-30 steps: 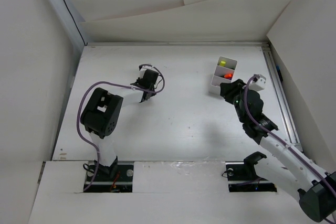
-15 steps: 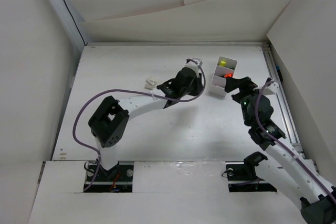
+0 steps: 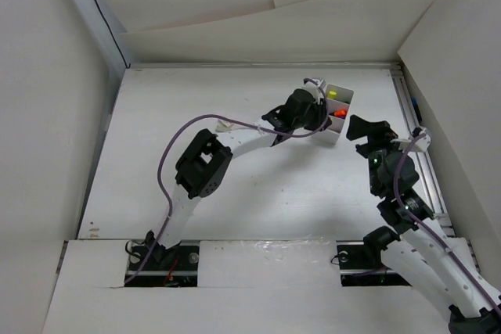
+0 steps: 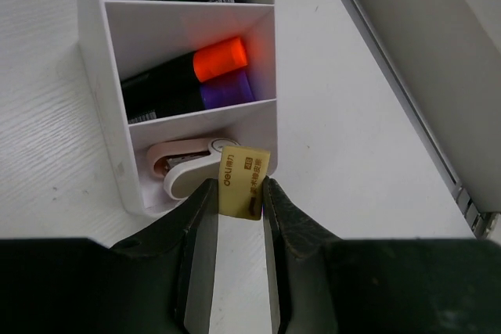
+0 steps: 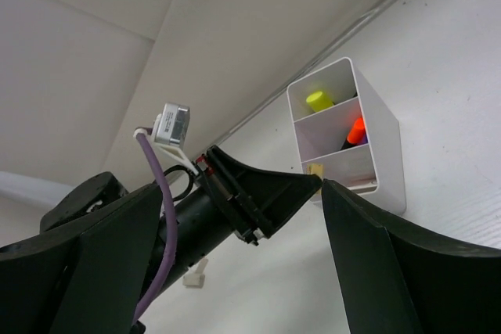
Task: Sort the stationery into containers
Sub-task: Place the stationery in the storage box.
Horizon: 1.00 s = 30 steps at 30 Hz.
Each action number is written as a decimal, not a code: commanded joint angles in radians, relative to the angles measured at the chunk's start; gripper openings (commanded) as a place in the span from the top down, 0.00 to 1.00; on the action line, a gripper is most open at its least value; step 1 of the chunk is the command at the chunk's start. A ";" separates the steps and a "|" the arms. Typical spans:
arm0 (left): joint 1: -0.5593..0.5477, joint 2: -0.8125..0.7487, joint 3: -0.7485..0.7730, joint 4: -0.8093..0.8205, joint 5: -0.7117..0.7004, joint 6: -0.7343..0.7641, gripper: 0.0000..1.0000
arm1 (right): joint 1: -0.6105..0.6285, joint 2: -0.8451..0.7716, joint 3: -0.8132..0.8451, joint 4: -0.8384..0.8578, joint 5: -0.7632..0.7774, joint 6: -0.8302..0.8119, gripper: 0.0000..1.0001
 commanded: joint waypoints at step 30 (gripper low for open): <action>-0.006 -0.258 -0.223 0.049 -0.204 0.047 0.53 | 0.003 0.024 0.013 0.013 -0.027 0.008 0.14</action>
